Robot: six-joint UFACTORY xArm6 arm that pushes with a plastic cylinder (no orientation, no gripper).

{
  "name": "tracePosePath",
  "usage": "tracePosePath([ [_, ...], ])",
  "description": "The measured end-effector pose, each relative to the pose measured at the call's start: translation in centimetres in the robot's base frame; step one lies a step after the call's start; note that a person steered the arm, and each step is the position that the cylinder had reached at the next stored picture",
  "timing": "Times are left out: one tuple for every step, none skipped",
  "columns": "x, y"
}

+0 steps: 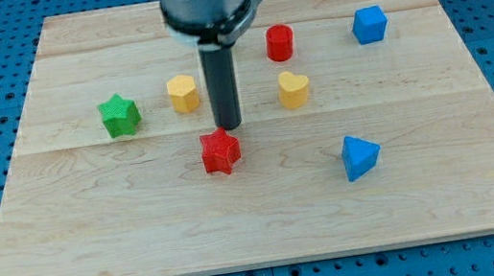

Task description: Push the red star slightly right

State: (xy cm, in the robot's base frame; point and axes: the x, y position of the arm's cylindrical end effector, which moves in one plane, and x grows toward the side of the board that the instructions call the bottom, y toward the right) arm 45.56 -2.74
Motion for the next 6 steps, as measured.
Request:
tracePosePath([
  [3.1,3.6],
  [8.9,2.1],
  [10.2,-5.6],
  [5.4,-4.7],
  [5.0,0.0],
  [10.2,-0.5],
])
